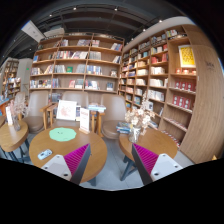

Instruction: Arrange mouse

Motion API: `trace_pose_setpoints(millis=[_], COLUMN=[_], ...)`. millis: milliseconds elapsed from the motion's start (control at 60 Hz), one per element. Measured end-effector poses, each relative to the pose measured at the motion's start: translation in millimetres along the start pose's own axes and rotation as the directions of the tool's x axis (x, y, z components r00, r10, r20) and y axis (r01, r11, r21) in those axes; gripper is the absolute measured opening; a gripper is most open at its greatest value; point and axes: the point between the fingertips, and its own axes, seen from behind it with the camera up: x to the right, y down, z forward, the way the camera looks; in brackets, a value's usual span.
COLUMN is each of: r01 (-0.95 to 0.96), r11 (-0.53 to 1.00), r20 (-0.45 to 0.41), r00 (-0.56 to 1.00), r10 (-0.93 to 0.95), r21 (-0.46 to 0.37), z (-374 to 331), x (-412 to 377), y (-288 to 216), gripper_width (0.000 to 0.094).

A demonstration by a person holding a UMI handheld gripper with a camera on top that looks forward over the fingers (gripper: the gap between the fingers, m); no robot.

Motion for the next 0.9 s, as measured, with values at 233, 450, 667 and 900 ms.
trace_pose_setpoints(millis=[233, 450, 667, 900], r01=[0.008, 0.011, 0.073, 0.078], r11=[0.999, 0.996, 0.984, 0.973], r20=[0.056, 0.132, 0.278, 0.375], r00=[0.998, 0.991, 0.960, 0.927], r10=[-0.005, 0.001, -0.026, 0.009], r21=[-0.051, -0.085, -0.161, -0.215], z=[0, 0, -4, -22], x=[-35, -102, -198, -288], y=[21, 42, 83, 120], gripper_width=[0.0858, 0.0857, 0.0854, 0.0854])
